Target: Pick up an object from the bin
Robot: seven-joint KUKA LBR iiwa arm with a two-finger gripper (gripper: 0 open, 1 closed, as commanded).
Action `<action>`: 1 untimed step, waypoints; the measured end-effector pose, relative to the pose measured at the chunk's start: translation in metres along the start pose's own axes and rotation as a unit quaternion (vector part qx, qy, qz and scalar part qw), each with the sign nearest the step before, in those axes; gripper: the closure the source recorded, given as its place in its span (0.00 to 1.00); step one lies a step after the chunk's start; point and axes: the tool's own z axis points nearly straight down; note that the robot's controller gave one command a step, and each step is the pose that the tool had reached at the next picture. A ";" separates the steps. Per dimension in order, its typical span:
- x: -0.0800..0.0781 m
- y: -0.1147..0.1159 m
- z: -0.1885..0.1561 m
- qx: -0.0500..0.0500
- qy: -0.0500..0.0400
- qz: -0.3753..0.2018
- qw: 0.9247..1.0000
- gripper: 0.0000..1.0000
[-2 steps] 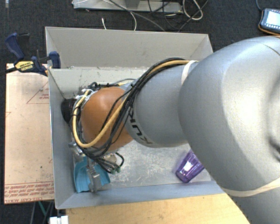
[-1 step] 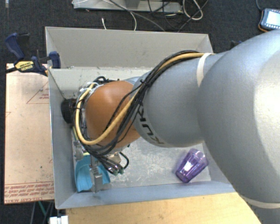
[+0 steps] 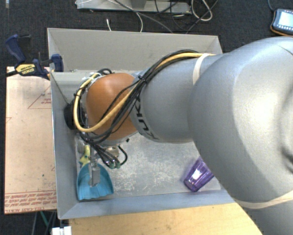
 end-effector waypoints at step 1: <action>0.025 0.004 0.029 0.000 0.004 -0.123 0.992 0.00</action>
Offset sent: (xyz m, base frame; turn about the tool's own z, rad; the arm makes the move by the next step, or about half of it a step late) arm 0.0206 -0.0007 -0.0296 0.2624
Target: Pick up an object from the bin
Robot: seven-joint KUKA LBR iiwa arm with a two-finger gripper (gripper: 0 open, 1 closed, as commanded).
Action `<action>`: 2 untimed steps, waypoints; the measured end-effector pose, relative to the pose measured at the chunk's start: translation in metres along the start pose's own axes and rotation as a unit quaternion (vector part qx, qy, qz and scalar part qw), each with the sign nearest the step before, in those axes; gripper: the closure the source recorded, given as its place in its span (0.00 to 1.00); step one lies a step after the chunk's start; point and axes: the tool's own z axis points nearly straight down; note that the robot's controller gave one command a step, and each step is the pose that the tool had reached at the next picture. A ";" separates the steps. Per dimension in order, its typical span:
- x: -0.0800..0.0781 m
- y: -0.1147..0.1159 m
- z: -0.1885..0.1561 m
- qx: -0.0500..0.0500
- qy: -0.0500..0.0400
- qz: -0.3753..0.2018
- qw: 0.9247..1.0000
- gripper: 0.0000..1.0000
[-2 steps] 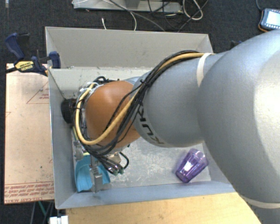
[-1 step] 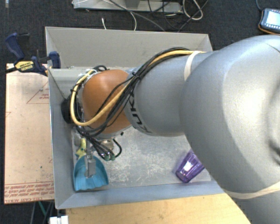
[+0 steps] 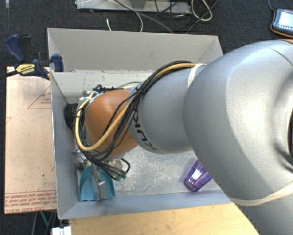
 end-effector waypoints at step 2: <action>-0.041 -0.022 -0.001 0.002 -0.002 0.250 0.968 1.00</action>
Offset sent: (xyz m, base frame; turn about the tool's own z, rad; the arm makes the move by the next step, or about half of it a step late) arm 0.0000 0.0000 0.0000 0.0000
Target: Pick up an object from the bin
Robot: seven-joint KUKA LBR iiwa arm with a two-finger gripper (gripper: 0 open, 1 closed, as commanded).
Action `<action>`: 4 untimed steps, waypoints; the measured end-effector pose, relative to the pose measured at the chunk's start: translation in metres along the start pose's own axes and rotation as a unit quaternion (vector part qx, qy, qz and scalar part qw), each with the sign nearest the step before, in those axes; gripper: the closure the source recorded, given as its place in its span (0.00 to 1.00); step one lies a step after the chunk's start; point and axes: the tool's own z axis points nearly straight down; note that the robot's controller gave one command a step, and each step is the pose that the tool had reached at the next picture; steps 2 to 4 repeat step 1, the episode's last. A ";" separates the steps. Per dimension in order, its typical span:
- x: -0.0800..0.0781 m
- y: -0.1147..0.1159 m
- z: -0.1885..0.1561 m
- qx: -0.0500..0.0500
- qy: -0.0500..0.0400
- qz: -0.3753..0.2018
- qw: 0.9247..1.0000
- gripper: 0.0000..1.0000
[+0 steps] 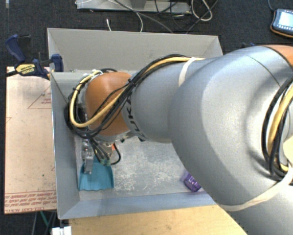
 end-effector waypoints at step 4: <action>0.002 -0.002 -0.023 0.003 0.004 0.001 1.000 1.00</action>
Offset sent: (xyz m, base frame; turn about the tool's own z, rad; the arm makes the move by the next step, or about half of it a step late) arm -0.0011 -0.0007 0.0692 0.0002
